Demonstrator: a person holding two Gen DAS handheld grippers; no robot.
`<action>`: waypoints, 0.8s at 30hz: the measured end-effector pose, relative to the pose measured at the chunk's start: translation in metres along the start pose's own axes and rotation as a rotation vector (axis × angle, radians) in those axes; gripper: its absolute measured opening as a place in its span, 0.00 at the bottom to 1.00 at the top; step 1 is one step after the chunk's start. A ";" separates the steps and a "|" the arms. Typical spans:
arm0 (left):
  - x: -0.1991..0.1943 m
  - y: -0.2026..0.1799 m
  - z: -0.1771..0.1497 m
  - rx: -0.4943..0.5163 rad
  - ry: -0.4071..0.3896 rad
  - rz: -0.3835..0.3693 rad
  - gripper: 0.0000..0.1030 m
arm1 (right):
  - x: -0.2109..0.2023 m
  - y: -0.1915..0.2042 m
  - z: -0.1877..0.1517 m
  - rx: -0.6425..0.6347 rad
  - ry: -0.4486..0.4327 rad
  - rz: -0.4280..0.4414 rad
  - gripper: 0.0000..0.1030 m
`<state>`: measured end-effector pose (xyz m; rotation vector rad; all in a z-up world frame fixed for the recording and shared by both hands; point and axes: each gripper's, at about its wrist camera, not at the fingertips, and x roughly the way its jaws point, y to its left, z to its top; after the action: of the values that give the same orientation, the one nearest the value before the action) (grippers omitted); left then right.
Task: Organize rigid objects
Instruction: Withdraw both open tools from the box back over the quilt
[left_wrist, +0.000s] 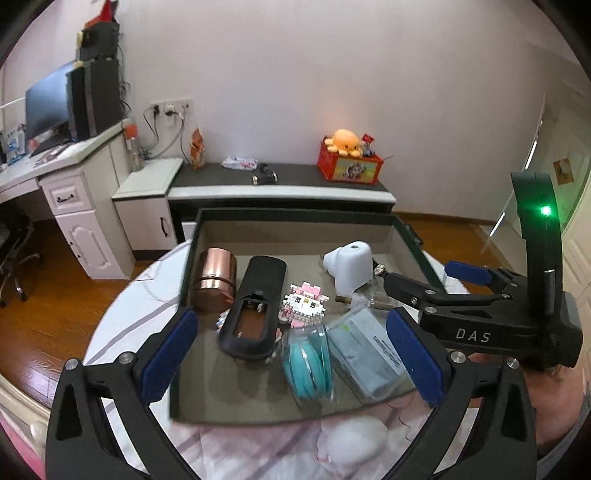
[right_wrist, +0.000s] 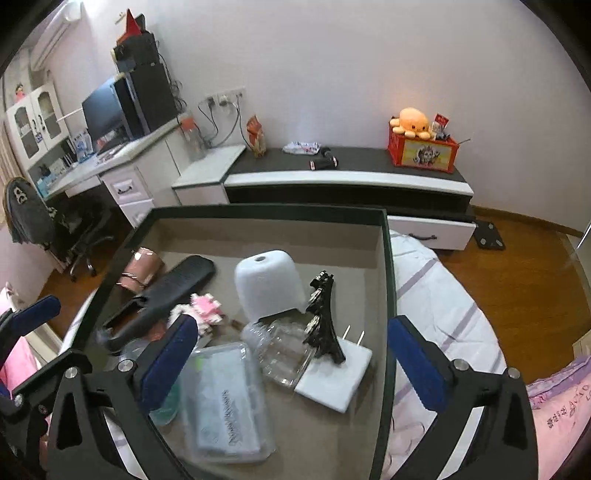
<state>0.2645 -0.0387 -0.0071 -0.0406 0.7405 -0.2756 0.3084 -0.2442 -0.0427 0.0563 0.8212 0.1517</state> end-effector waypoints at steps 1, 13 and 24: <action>-0.012 0.000 -0.003 -0.006 -0.017 0.009 1.00 | -0.009 0.002 -0.002 0.001 -0.009 0.002 1.00; -0.100 0.002 -0.054 -0.039 -0.084 0.060 1.00 | -0.121 0.031 -0.062 -0.015 -0.099 0.003 1.00; -0.149 -0.021 -0.117 -0.038 -0.078 0.109 1.00 | -0.194 0.038 -0.141 0.011 -0.145 0.006 1.00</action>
<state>0.0761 -0.0129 0.0082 -0.0469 0.6679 -0.1549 0.0705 -0.2381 0.0063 0.0791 0.6772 0.1468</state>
